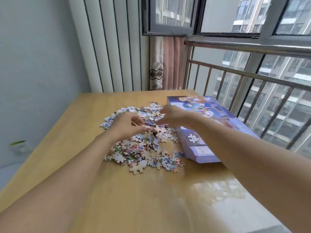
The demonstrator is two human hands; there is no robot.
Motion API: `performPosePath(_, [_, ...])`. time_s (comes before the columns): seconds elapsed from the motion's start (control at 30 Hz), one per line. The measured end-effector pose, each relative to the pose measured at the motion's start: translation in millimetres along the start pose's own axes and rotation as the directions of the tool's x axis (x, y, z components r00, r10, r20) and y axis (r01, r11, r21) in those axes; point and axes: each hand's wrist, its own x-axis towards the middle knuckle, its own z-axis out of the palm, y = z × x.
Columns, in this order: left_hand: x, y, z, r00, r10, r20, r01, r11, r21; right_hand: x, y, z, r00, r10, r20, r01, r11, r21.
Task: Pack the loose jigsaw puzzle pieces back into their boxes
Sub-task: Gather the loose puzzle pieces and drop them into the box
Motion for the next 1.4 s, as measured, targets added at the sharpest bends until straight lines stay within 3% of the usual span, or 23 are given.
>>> performPosePath(0.1, [-4.4, -40.8, -7.2, 0.962, -0.183, -0.202, 0.221, 0.957, 0.186, 26.8, -9.9, 22.9, 0.992, 0.094, 0.083, -0.088, 0.993, -0.076])
performPosePath(0.2, [-8.7, -66.2, -1.6, 0.907, -0.384, -0.170, 0.416, 0.877, 0.239, 48.4, -17.3, 40.8, 0.969, 0.217, 0.119, -0.195, 0.966, -0.170])
performPosePath(0.27, [-7.7, -76.0, 4.5, 0.889, -0.425, -0.167, 0.455, 0.861, 0.229, 56.7, -21.9, 45.4, 0.959, 0.230, 0.164, -0.198, 0.962, -0.188])
performPosePath(0.47, [-9.7, -94.3, 21.8, 0.911, -0.300, -0.282, 0.288, 0.954, -0.082, 69.4, -37.4, 53.3, 0.973, 0.153, 0.171, -0.116, 0.971, -0.208])
performPosePath(0.6, [-10.2, -92.6, 20.6, 0.912, -0.294, -0.286, 0.208, 0.932, -0.296, 72.7, -45.6, 63.9, 0.978, 0.137, 0.155, -0.106, 0.976, -0.190])
performPosePath(0.9, [-8.6, -98.1, 17.2, 0.922, -0.271, -0.276, 0.110, 0.868, -0.484, 79.4, -60.9, 75.3, 0.993, 0.062, 0.096, -0.036, 0.967, -0.253])
performPosePath(1.23, [-5.9, -101.8, 17.7, 0.925, -0.243, -0.291, 0.076, 0.871, -0.486, 71.5, -61.2, 72.2, 0.993, -0.111, -0.049, 0.087, 0.934, -0.347])
performPosePath(1.4, [-4.8, -101.8, 19.3, 0.926, -0.230, -0.299, 0.071, 0.884, -0.462, 71.8, -59.6, 74.4, 0.973, -0.178, -0.150, 0.079, 0.860, -0.504])
